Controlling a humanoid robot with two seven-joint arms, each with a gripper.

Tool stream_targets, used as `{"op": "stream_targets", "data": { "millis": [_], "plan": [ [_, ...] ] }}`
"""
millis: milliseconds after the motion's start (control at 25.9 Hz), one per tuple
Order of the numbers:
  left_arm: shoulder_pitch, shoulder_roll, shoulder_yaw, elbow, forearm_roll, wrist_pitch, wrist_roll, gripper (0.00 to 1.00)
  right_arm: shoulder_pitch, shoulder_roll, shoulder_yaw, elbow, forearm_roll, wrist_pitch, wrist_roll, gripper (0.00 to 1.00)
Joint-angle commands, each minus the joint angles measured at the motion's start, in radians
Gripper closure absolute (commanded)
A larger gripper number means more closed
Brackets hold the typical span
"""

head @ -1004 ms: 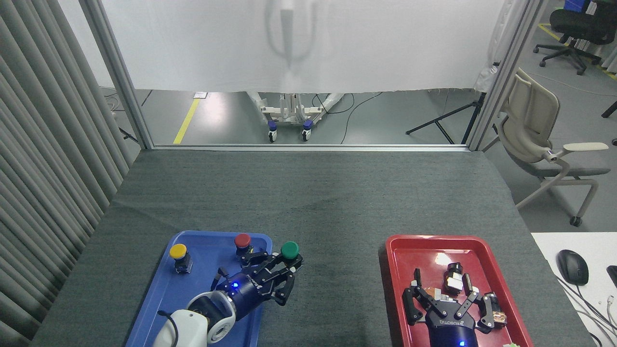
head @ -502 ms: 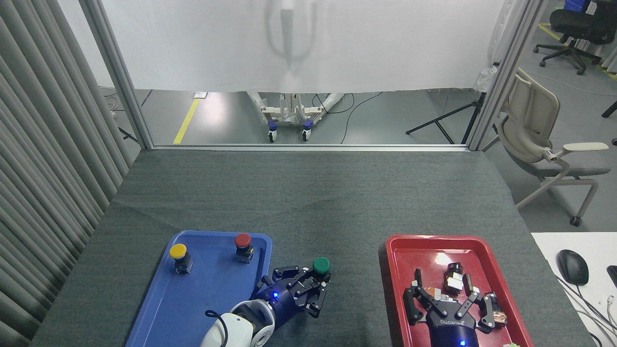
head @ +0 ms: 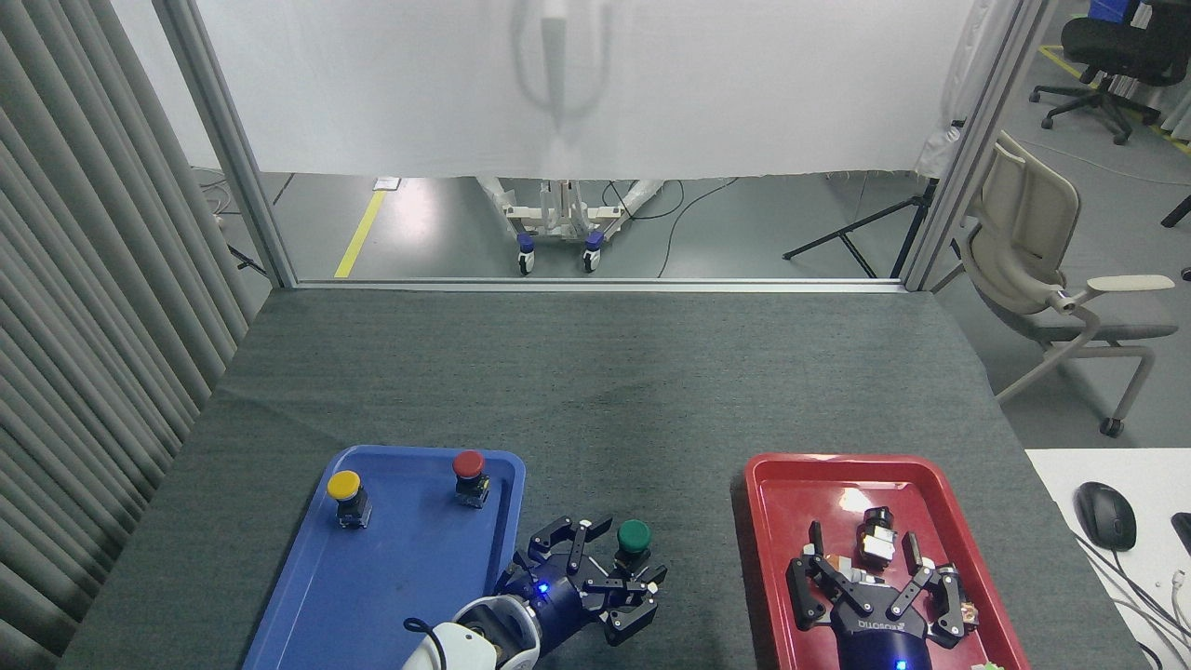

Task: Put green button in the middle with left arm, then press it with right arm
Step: 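Carry the green button off the tray toward the table middle, then release the green button and withdraw the left hand to the tray, then move the right hand over the green button and press down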

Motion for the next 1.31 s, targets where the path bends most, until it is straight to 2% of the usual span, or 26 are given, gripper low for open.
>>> {"op": "stream_targets", "data": {
  "millis": [0, 77, 193, 348, 657, 850, 1004, 1275],
  "plan": [
    [0.084, 0.046, 0.024, -0.19, 0.004, 0.04, -0.011, 0.0, 0.003, 0.002, 0.0, 0.0, 0.0, 0.0, 0.0, 0.0],
    [0.139, 0.08, 0.077, -0.322, 0.005, 0.14, -0.012, 0.0, 0.005, 0.004, -0.002, 0.0, 0.0, 0.0, 0.0, 0.0],
    [0.242, 0.094, 0.132, -0.482, 0.005, 0.278, -0.009, 0.01, 0.005, 0.005, -0.002, 0.0, 0.0, 0.0, 0.0, 0.0],
    [0.289, 0.114, 0.238, -0.534, 0.012, 0.365, 0.002, 0.0, 0.014, -0.001, -0.004, -0.001, 0.0, 0.011, -0.002, 0.0],
    [0.354, 0.147, 0.418, -0.483, 0.015, 0.365, 0.054, 0.0, 0.015, 0.005, -0.002, 0.0, 0.0, 0.001, 0.0, 0.0],
    [0.354, 0.158, 0.429, -0.471, 0.024, 0.364, 0.063, 0.0, 0.009, 0.007, 0.003, 0.0, 0.0, -0.005, -0.002, 0.0],
    [0.352, 0.158, 0.429, -0.471, 0.028, 0.356, 0.057, 0.0, -0.012, 0.007, 0.018, 0.022, 0.003, -0.078, 0.001, 0.0],
    [0.346, 0.158, 0.429, -0.468, 0.028, 0.353, 0.051, 0.0, -0.06, 0.047, 0.108, 0.032, 0.009, -0.091, 0.038, 0.01]
  ]
}}
